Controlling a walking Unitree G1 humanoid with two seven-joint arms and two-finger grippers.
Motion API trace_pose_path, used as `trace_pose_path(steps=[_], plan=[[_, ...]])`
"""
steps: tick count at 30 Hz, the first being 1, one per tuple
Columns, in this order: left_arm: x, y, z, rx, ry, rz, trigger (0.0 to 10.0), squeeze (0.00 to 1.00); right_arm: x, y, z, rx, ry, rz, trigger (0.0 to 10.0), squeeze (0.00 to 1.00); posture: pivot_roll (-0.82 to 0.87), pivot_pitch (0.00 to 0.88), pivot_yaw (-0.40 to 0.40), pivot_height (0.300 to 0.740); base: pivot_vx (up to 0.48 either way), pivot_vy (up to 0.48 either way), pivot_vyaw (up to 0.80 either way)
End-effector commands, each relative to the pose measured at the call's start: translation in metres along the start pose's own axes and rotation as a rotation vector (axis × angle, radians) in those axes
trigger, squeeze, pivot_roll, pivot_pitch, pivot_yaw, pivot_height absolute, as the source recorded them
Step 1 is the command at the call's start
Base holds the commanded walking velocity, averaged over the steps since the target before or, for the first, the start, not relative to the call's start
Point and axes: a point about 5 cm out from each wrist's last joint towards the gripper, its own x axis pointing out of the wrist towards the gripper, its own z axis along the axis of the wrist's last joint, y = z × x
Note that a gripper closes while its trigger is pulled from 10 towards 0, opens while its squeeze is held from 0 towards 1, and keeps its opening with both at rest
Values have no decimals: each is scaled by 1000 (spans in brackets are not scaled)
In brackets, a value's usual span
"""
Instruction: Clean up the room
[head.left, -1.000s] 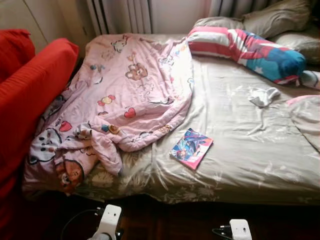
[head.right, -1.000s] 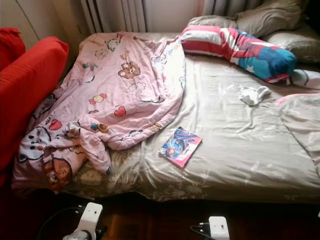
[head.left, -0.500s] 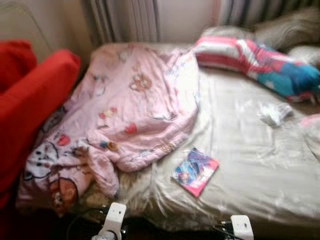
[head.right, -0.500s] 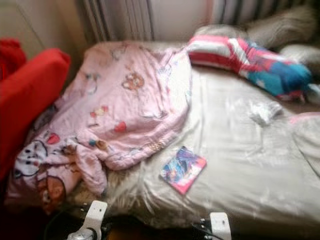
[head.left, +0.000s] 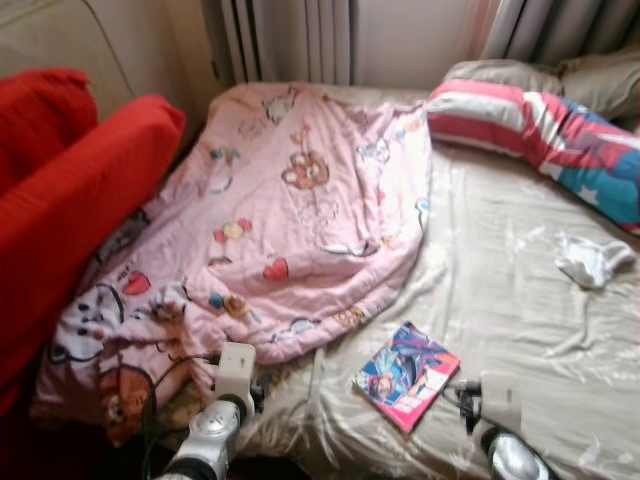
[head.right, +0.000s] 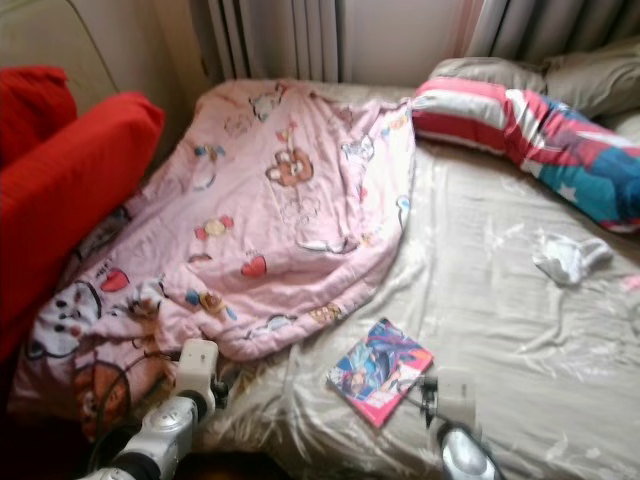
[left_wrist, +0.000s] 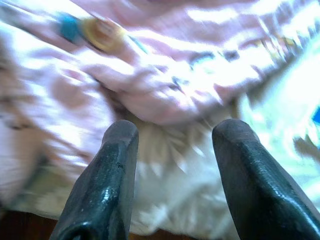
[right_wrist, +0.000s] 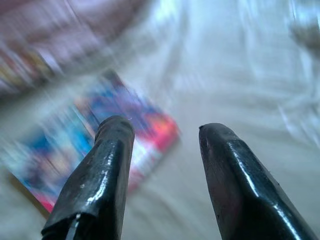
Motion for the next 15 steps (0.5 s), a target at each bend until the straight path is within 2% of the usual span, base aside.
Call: trace_pose_path(steps=[1, 4, 5, 7, 12, 15], plan=[[-2, 7, 3, -37, -53, 21, 10000, 0, 1, 8, 13, 5, -97, 33, 10000, 0, -146, 84, 39, 740, 0, 0, 0], [-3, 6, 7, -35, -103, 10, 10000, 0, 2, 10, 27, 0, -186, 55, 10000, 0, -156, 77, 33, 740, 0, 0, 0], [-6, 7, 10, -30, -142, 12, 10000, 0, 2, 10, 39, -11, -257, 69, 10000, 0, -160, 71, 26, 740, 0, 0, 0], [-8, 6, 11, -38, -179, 18, 10000, 0, 1, 9, 45, -15, -296, 74, 10000, 0, -152, 60, 6, 740, 0, 0, 0], [-11, 3, 12, -37, -216, 16, 10000, 0, -2, 9, 49, -28, -324, 87, 10000, 0, -151, 46, -19, 740, 0, 0, 0], [-10, -5, 18, -49, -254, 20, 10000, 0, -3, 5, 53, -28, -340, 85, 10000, 0, -144, 35, -42, 740, 0, 0, 0]])
